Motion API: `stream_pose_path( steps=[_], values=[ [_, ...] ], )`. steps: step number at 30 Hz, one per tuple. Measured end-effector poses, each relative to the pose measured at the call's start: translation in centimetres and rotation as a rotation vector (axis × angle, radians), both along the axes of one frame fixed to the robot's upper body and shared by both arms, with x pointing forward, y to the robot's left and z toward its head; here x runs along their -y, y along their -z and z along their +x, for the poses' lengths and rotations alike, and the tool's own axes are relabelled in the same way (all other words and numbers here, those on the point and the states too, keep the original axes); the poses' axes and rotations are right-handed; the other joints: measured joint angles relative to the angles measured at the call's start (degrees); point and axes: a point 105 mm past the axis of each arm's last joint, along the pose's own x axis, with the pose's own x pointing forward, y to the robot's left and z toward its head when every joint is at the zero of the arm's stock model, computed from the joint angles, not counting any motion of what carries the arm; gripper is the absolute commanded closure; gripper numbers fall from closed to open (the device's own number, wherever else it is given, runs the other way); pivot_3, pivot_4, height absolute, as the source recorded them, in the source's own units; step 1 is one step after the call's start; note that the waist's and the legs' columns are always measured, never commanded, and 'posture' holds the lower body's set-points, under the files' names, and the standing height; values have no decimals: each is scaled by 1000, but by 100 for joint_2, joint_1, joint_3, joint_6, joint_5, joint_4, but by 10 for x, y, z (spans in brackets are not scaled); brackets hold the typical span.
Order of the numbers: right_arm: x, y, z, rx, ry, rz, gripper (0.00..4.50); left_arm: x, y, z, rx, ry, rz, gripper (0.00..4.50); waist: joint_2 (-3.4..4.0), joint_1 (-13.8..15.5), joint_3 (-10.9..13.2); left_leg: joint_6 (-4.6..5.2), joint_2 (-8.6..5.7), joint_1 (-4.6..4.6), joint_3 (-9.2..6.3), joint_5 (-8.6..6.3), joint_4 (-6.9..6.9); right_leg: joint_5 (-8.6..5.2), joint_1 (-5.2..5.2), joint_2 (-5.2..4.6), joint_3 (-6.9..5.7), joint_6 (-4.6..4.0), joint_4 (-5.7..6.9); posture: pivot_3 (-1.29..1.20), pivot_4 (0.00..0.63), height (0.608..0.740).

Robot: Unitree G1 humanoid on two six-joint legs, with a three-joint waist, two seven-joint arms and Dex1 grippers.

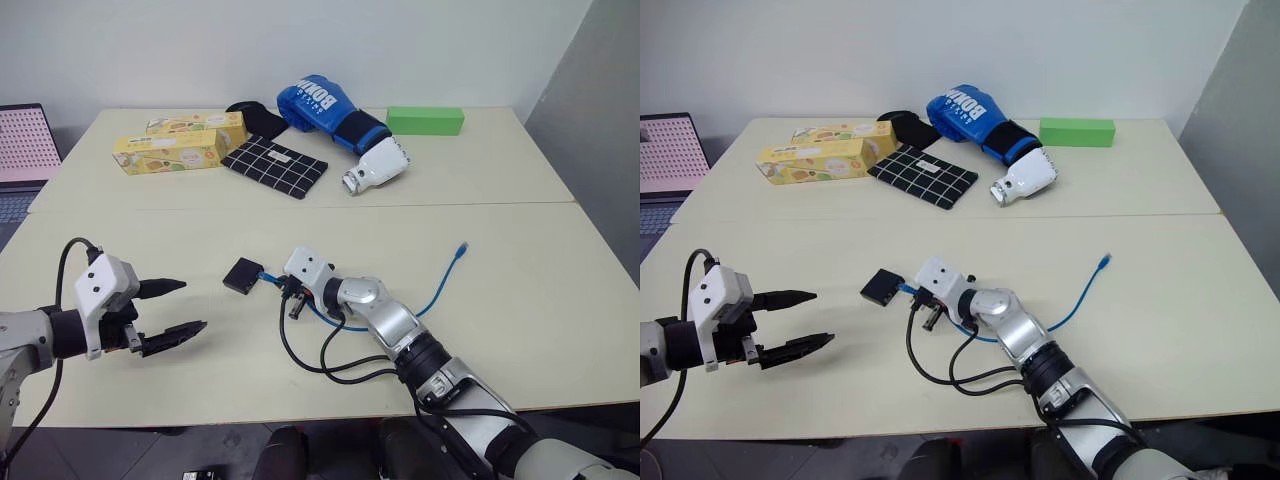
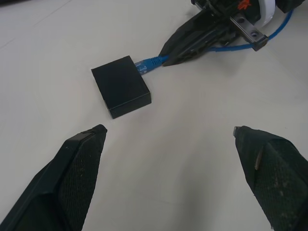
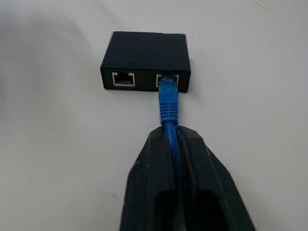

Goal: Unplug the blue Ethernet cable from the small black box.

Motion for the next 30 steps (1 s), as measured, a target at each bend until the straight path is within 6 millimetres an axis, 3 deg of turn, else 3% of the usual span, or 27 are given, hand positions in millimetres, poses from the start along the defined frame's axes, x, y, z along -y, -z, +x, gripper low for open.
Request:
stream_pose_path(
  steps=[7, 11, 16, 22, 28, 30],
  values=[
    [43, -28, 13, 180, -10, -50, 4483, -8, 5, 14, -20, -103, -116, 0, 0, 19, 0, 1, 0, -4, -1, 0, 2, 0, 0, -2, -2, 1, -2, 0, 150, 740],
    [64, -54, 12, 360, -63, -70, 4483, 4, 2, 24, -57, -137, -300, 0, -3, 1, -2, 1, 2, -6, -1, 0, 5, 0, 1, -10, -2, 1, -1, 0, 150, 740],
    [70, -78, -8, 548, -217, -75, 4483, 34, -4, 24, -154, -77, -508, 0, -4, -7, -2, 0, 6, -6, -3, 0, 5, 0, 1, -19, -1, 1, -1, 0, 150, 740],
    [68, -92, -35, 660, -403, -71, 4483, 68, -2, 17, -257, 30, -591, 0, -4, 3, -2, -1, 8, -5, -5, 0, 10, 0, 5, -25, -2, 1, 1, 0, 150, 740],
    [66, -96, -45, 680, -467, -52, 4483, 75, -6, 19, -261, 44, -622, 0, -5, 8, -3, -1, 7, -4, -5, 1, 12, 0, 6, -28, -1, 1, 0, 0, 150, 740],
    [66, -96, -45, 678, -472, -54, 4500, 78, -7, 19, -269, 57, -645, 351, -5, 14, -3, -1, 7, -5, -5, 1, 12, 0, 6, -29, -2, 1, 0, 0, 150, 740]
  ],
)
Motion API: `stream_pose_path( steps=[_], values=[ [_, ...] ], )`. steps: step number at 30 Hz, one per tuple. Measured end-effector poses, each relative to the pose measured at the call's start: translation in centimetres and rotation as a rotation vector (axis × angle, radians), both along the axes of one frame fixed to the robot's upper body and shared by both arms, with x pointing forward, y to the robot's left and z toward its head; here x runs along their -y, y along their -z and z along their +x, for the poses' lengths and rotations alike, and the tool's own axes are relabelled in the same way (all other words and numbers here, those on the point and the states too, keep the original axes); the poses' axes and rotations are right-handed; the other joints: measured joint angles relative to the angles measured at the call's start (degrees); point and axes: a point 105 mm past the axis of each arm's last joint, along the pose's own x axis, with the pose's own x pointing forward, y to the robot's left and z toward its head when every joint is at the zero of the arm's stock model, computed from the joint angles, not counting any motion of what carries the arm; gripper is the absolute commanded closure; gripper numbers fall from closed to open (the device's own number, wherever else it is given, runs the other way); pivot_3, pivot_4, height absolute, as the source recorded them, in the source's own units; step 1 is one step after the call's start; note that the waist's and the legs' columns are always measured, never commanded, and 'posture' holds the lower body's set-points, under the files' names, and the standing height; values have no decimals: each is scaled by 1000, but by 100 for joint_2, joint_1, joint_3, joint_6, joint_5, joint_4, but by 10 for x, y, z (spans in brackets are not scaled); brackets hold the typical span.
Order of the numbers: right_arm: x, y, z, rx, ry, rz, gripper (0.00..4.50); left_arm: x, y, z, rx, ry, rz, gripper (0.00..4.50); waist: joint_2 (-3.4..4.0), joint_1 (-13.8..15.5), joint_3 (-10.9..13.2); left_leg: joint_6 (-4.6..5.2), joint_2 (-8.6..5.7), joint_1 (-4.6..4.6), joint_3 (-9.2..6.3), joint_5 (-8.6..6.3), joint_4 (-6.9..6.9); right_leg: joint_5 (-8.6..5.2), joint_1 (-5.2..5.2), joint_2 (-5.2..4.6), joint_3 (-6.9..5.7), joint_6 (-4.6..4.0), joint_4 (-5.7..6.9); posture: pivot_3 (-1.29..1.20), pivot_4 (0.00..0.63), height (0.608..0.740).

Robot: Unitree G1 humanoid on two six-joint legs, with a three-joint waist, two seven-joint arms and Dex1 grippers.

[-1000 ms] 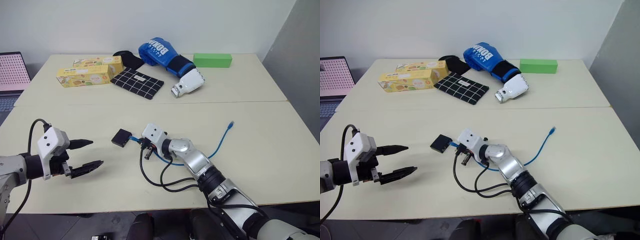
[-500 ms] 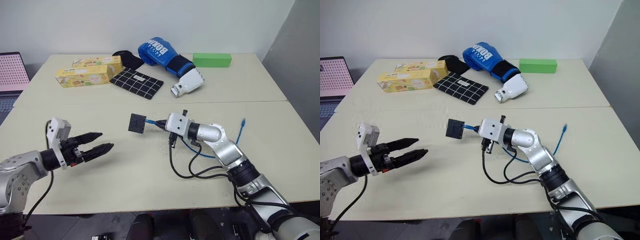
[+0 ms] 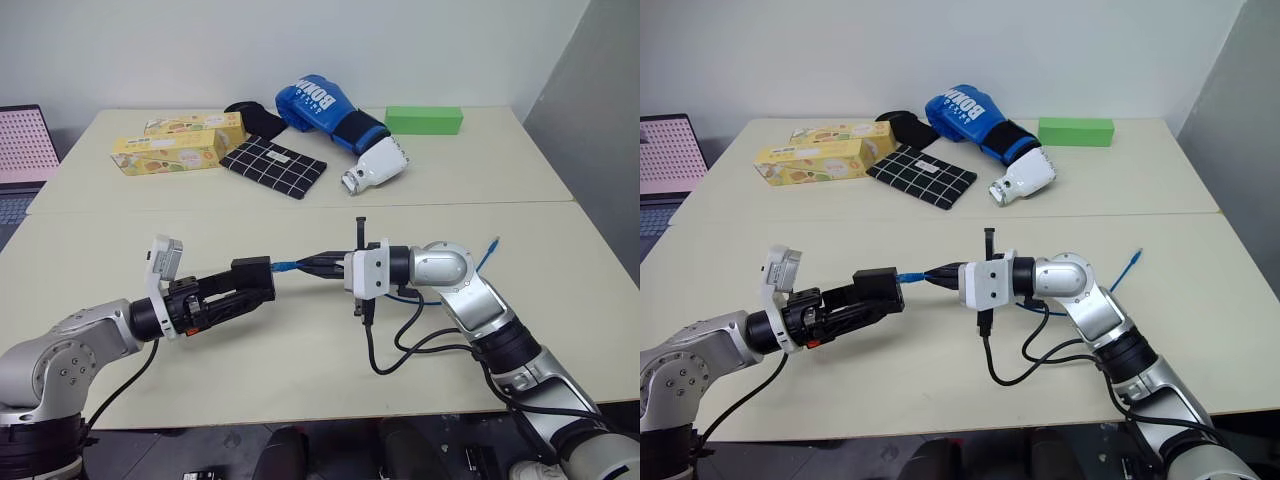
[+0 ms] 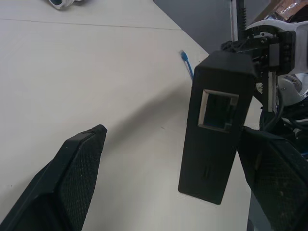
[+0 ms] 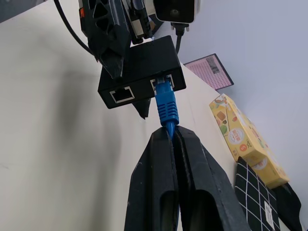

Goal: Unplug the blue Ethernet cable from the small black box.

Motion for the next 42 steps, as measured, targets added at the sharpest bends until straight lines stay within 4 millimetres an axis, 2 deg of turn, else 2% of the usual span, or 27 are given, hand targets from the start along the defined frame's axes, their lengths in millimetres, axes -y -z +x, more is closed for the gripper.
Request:
stream_pose_path(
  steps=[9, 16, 20, 21, 26, 29, 31, 37, 42],
  values=[
    [1, 0, 0, -1, 1, -2, 4500, 2, -2, -2, -2, 20, -22, 2430, 0, 2, 0, 0, -1, 0, 1, 0, 0, 0, 0, -1, 1, 0, 0, 0, 150, 740],
    [6, 1, 5, 16, 29, -1, 4500, 7, -3, -7, -1, 66, -42, 3642, 0, 11, 0, 0, -2, 0, 1, 0, 0, 0, 0, -1, 2, 0, -1, 0, 150, 740],
    [7, 3, 3, 55, 19, -12, 4500, 8, -2, -9, -5, 73, -39, 3695, 0, 9, 0, 0, -3, 1, 1, 0, -1, 0, 0, -1, 2, 0, -1, 0, 150, 740],
    [8, 3, 2, 68, 15, -16, 4018, 8, -1, -10, -7, 74, -39, 3696, 0, 11, 0, 0, -3, 1, 1, 0, 0, 0, 0, -1, 1, 0, -2, 0, 150, 740],
    [7, 5, -7, 126, -47, -40, 2977, 6, 2, -8, -11, 54, -12, 3699, 0, 15, 0, 0, -2, 1, 0, 0, -1, 0, 1, -1, 2, 0, -2, 0, 150, 740],
    [14, 6, -10, 106, -62, -63, 2274, 8, 4, -7, -7, 70, 3, 3699, 0, 26, 0, 0, -3, 0, 0, 0, 0, 0, 3, -2, 1, 0, -3, 0, 150, 740],
    [20, 5, -15, 16, -68, -62, 2002, 11, 6, -6, -14, 91, 11, 3699, 0, 59, 0, 0, -2, -1, -1, 0, 0, 0, 4, -3, 0, 0, -4, 0, 150, 740],
    [34, -19, -19, -551, -21, 104, 2002, 35, 6, -9, 54, 280, 68, 3699, 1, 127, 1, 0, -1, -1, -1, 0, 1, 0, 6, -3, 2, 0, -5, 0, 150, 740],
    [35, -13, -22, -852, 14, 133, 2002, 43, 1, -7, 174, 356, 73, 3699, 2, 119, 1, 1, -8, -3, 1, -1, -2, -1, 0, 1, 1, -2, -6, 0, 150, 740]
  ],
)
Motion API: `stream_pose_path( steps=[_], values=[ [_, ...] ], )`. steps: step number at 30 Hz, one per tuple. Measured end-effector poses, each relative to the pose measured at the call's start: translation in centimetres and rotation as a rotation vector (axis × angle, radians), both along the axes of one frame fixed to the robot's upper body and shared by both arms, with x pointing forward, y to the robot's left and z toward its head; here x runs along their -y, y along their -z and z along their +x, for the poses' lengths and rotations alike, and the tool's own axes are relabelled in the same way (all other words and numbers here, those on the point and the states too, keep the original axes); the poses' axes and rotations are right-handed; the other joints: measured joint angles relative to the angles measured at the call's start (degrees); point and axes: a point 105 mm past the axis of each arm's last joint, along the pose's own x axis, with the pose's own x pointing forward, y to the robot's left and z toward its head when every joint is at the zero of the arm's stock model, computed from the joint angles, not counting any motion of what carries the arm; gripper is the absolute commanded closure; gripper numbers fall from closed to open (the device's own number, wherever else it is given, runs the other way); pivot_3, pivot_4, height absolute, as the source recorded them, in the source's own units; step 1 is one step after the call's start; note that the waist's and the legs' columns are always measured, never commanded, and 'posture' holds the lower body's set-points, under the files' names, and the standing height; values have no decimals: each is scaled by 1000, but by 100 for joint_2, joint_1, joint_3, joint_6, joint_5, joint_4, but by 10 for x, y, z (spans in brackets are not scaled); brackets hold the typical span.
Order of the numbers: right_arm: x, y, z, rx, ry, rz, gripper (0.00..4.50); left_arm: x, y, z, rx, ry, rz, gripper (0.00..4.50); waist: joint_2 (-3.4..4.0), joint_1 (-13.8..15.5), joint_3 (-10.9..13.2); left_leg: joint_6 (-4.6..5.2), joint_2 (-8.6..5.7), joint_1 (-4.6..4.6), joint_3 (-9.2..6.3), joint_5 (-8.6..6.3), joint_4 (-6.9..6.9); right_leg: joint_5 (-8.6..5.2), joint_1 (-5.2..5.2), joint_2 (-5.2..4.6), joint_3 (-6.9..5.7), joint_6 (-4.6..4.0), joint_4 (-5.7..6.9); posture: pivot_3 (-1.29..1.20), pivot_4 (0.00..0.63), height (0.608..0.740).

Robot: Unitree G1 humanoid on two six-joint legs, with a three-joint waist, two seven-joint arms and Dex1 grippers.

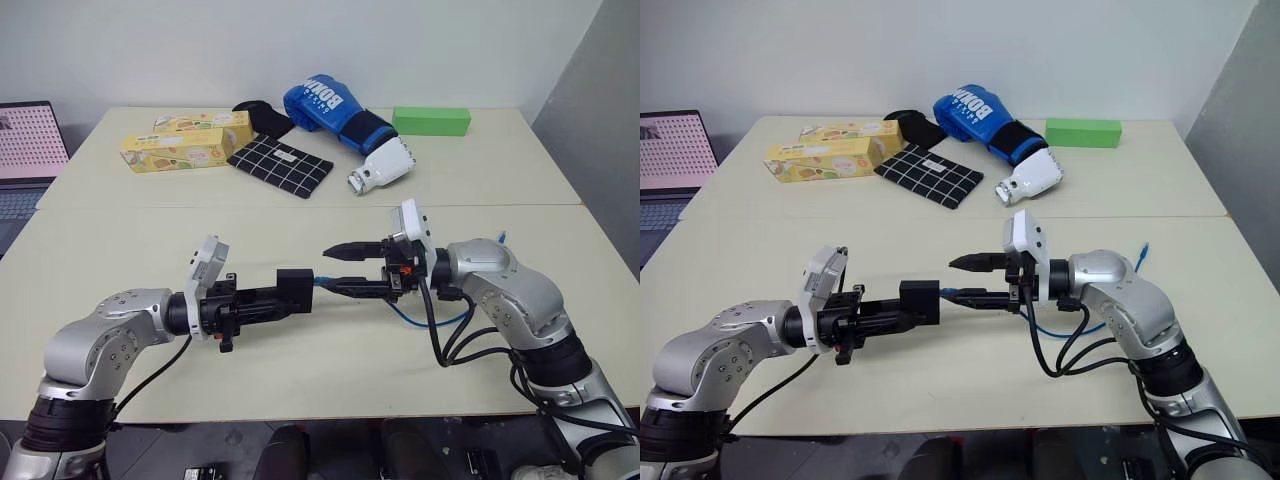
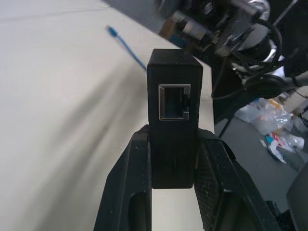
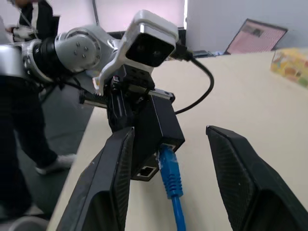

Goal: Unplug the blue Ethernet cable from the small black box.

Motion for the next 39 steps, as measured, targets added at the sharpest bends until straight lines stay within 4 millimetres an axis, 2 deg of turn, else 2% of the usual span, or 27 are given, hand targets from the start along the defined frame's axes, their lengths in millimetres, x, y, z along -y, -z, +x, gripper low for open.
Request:
stream_pose_path(
  steps=[5, 10, 27, 39],
  values=[
    [1, 5, -4, -148, 13, -3, 2002, -1, 5, 2, 19, 23, 14, 3699, 1, 2, 1, 1, -2, -4, -1, 0, 1, 0, 0, 0, -2, 1, -1, 0, 150, 740],
    [-2, 9, -3, -193, 36, -4, 2002, -2, 5, 2, 30, 36, 12, 3700, 1, 1, 1, 1, -3, -5, -1, 0, 1, 0, -1, 7, -4, 1, -1, 0, 150, 740],
    [-7, 21, -1, -213, 45, -40, 2002, -2, 5, 2, 30, 33, 14, 3700, 1, 0, 1, 1, -1, -6, -1, 0, 2, 0, -2, 20, -3, 1, -1, 0, 150, 740],
    [-8, 20, -2, -226, 25, -45, 2002, -1, 7, 2, 28, 32, 16, 3700, 1, -1, 1, 1, -1, -6, -1, 0, 1, 0, -2, 20, -4, 1, -1, 0, 150, 740]
  ],
)
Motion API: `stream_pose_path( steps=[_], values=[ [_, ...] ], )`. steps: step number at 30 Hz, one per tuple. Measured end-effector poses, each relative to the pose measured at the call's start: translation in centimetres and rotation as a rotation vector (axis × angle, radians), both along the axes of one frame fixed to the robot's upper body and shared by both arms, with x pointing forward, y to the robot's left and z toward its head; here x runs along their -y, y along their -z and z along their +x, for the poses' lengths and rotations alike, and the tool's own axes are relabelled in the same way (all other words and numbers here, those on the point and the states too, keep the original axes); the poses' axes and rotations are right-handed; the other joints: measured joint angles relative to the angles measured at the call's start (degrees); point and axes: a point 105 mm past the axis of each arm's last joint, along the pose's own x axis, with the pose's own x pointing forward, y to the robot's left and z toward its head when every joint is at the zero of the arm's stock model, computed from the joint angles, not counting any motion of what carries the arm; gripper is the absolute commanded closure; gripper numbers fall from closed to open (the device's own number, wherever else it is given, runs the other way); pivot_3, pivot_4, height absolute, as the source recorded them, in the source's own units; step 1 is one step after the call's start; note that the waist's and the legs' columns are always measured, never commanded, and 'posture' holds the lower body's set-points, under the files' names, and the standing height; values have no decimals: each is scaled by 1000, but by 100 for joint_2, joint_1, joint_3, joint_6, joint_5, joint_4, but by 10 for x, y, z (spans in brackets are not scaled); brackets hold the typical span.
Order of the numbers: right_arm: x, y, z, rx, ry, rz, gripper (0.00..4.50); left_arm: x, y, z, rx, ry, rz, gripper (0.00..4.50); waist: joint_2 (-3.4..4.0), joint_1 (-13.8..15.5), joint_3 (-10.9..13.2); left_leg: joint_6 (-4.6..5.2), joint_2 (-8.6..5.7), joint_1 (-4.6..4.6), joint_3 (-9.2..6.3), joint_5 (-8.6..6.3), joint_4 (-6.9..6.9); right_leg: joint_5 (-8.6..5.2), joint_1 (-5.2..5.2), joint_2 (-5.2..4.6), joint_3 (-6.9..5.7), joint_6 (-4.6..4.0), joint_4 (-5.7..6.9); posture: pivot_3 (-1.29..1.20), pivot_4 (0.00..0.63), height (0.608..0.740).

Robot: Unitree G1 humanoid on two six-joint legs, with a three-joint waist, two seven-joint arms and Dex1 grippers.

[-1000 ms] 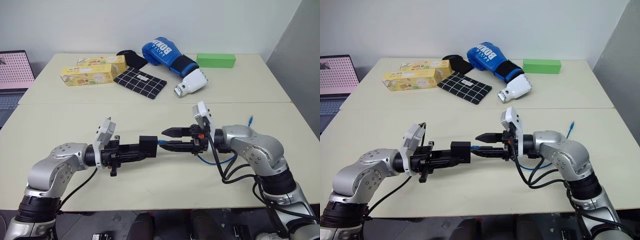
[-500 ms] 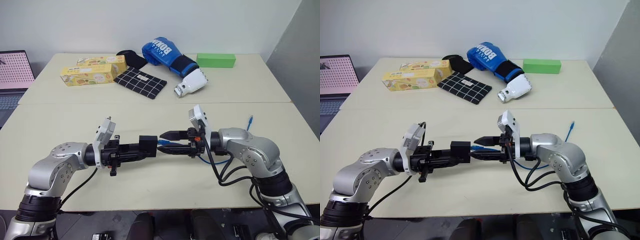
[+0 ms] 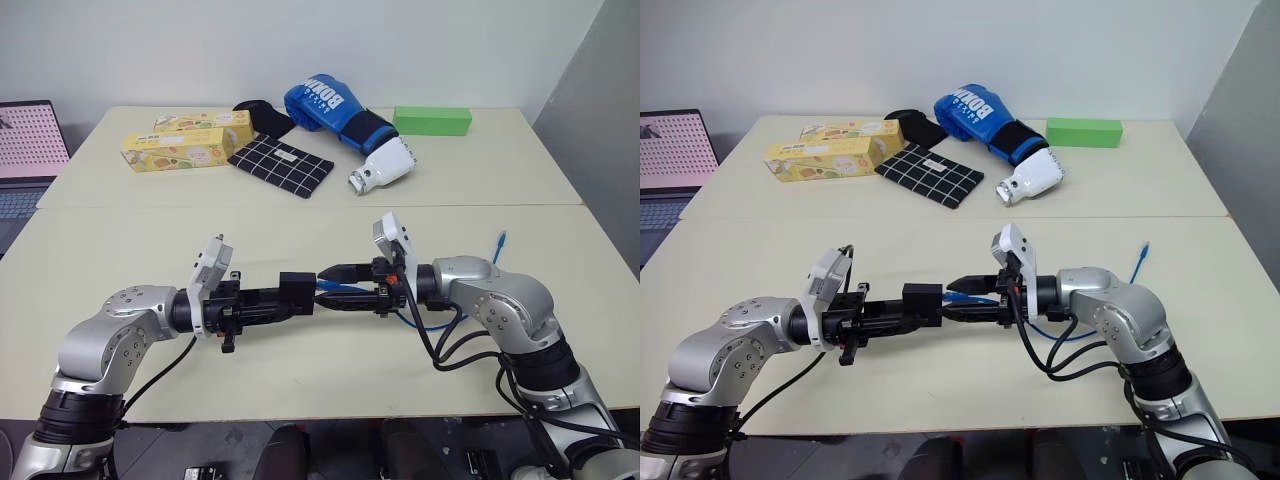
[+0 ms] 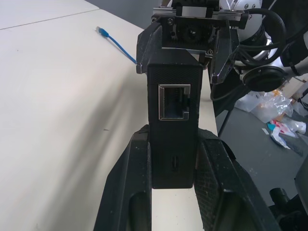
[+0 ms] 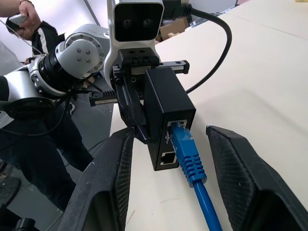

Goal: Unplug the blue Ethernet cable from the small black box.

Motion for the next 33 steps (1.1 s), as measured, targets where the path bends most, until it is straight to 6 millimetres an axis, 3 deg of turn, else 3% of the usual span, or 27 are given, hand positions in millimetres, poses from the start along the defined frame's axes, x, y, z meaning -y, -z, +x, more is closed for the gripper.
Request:
stream_pose_path(
  steps=[8, 18, 22, 33],
  values=[
    [0, 0, 2, -8, 1, -4, 2002, 0, 2, -1, -8, -1, -4, 3700, 0, 0, 0, 0, 0, 0, -1, 0, 0, 0, 0, 0, 0, 0, 0, 0, 150, 740],
    [2, 1, 1, -6, -12, -11, 4037, 2, 1, -1, -1, -3, -2, 3700, 0, 1, 0, 0, 1, -1, -1, 0, 0, 0, 0, 0, 0, 0, -1, 0, 150, 740],
    [4, 2, 2, -2, -20, -19, 4429, 2, 1, -2, -3, 5, -4, 3702, 0, 1, 0, 0, 0, -1, 0, 0, 0, 0, -1, 0, 0, 0, 0, 0, 150, 740],
    [6, 3, -2, -12, -57, -36, 4443, 2, 3, -6, -7, 20, -9, 3702, 0, 1, 0, 0, 1, -1, 0, 0, 0, 0, 0, 0, 0, 0, -1, 0, 150, 740]
  ],
)
